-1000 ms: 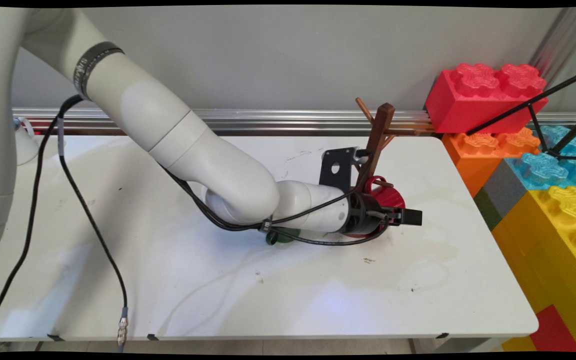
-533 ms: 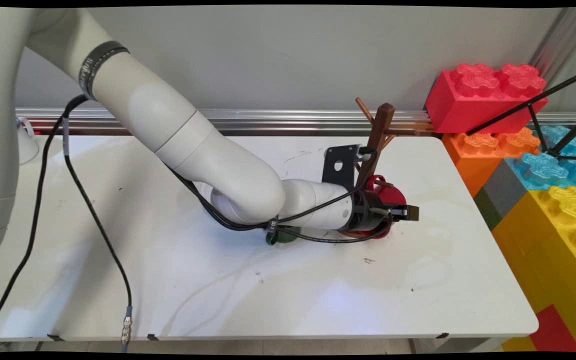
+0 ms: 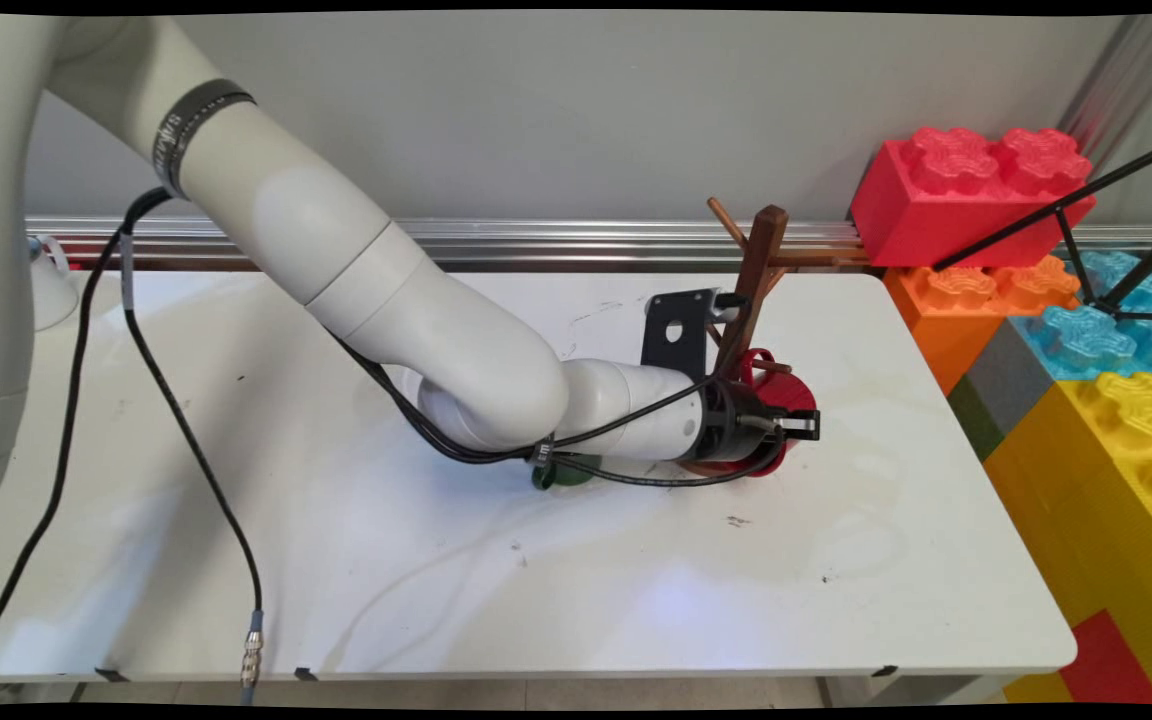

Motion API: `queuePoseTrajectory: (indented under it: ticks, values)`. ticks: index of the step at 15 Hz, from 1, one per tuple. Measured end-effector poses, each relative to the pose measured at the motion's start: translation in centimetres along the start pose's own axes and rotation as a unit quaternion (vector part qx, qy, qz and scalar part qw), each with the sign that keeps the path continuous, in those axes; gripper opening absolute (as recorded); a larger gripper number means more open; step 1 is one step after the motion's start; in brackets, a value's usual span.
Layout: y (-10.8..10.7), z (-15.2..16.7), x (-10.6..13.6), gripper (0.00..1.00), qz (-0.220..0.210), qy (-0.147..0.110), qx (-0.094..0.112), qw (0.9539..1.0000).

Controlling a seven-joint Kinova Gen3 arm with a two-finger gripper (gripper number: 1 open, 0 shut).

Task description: Place the picked object on the table

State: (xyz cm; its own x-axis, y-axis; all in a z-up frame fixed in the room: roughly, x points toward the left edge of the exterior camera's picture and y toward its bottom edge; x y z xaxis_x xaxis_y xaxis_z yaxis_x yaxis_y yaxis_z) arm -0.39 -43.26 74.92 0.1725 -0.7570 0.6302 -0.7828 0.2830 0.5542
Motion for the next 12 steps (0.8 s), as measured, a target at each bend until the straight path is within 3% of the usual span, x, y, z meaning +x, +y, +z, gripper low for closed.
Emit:
queuePoseTrajectory:
  ticks: [6, 12]
  values:
    - [0.1, -1.1, -0.4, 0.00, -0.006, -0.006, -0.001, 1.0000]
    - [0.7, -2.5, 0.0, 0.00, -0.007, -0.002, -0.016, 0.9998]
